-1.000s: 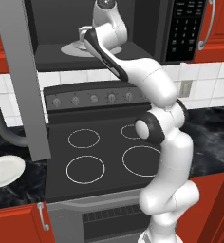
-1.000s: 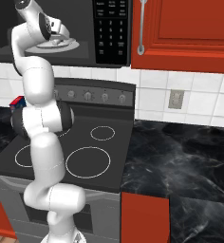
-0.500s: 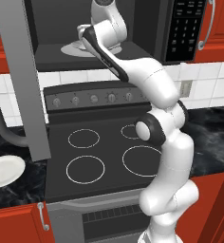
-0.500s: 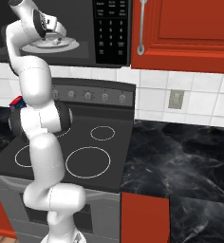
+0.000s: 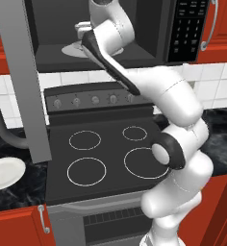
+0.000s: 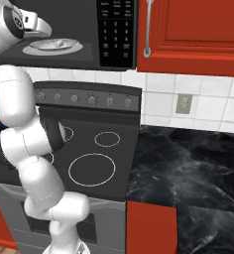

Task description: Pick the marshmallow from the counter and place it in the microwave.

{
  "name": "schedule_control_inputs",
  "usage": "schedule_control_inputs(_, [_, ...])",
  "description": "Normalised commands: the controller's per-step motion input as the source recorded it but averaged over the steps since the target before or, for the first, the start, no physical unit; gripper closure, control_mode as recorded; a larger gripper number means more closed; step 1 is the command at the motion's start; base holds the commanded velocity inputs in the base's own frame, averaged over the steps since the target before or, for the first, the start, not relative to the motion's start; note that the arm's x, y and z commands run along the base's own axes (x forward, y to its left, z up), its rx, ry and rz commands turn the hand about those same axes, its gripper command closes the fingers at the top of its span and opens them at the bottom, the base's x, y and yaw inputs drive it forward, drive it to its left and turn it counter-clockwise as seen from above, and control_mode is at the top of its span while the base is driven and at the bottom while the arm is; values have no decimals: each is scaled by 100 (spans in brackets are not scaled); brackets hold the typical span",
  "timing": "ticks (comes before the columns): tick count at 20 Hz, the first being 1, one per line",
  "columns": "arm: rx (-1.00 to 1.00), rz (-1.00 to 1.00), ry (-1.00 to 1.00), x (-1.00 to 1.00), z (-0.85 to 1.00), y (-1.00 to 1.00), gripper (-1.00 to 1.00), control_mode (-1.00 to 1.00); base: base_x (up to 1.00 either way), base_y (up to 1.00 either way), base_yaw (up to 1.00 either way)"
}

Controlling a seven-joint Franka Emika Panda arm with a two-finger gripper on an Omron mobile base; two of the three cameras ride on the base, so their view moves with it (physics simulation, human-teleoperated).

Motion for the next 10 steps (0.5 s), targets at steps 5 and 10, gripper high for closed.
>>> schedule_control_inputs(5, [0, 0, -22, -100, -30, 0, -100, -100, 0, 0, 0])
schedule_control_inputs(10, [3, -2, -13, -100, -34, -22, -100, -100, 0, 0, 0])
